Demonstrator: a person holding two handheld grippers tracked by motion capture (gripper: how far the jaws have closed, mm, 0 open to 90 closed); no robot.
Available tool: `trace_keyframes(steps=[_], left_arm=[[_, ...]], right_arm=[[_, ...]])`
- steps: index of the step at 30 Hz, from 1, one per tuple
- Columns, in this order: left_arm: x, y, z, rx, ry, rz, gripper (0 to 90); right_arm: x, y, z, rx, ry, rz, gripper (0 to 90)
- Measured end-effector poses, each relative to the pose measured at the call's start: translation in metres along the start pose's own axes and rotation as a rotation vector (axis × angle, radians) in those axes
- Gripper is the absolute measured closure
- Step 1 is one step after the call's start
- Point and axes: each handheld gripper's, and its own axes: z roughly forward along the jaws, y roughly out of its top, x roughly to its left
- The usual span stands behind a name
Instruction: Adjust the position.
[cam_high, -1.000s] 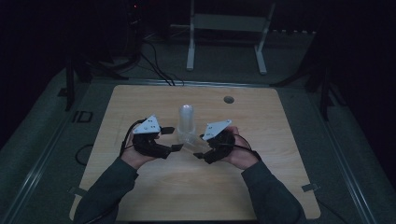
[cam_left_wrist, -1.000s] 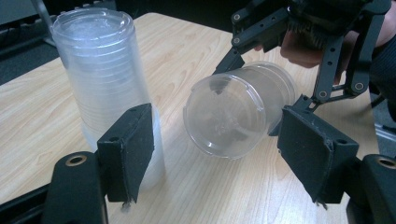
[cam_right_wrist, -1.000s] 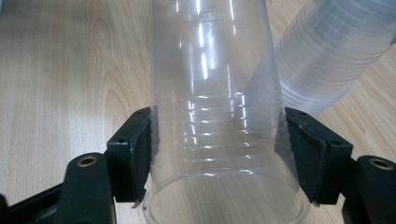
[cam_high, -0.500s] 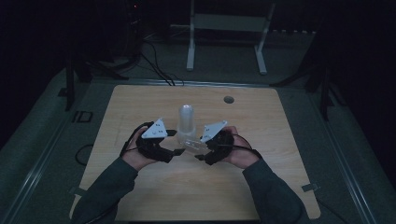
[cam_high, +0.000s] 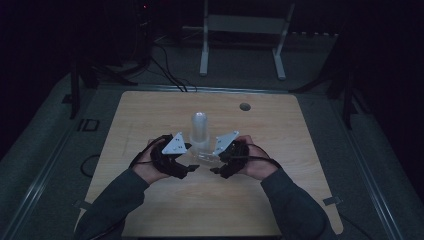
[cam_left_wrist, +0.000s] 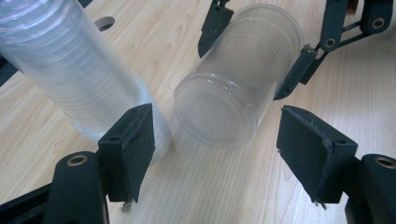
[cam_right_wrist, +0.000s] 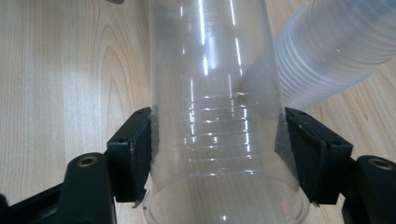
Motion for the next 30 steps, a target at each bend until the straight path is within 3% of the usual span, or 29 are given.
trace_keyframes(steps=[10, 19, 30], left_arm=[[-0.001, 0.005, 0.008, 0.093, -0.011, 0.062, 29.1], [-0.004, 0.012, 0.015, 0.181, -0.01, 0.143, 29.2], [-0.006, 0.015, 0.024, 0.241, -0.026, 0.196, 28.5]], right_arm=[[0.004, 0.001, 0.004, 0.052, -0.002, -0.036, 30.5], [0.006, 0.004, 0.006, 0.079, -0.001, -0.062, 30.5], [0.009, 0.007, 0.01, 0.098, -0.001, -0.101, 30.6]])
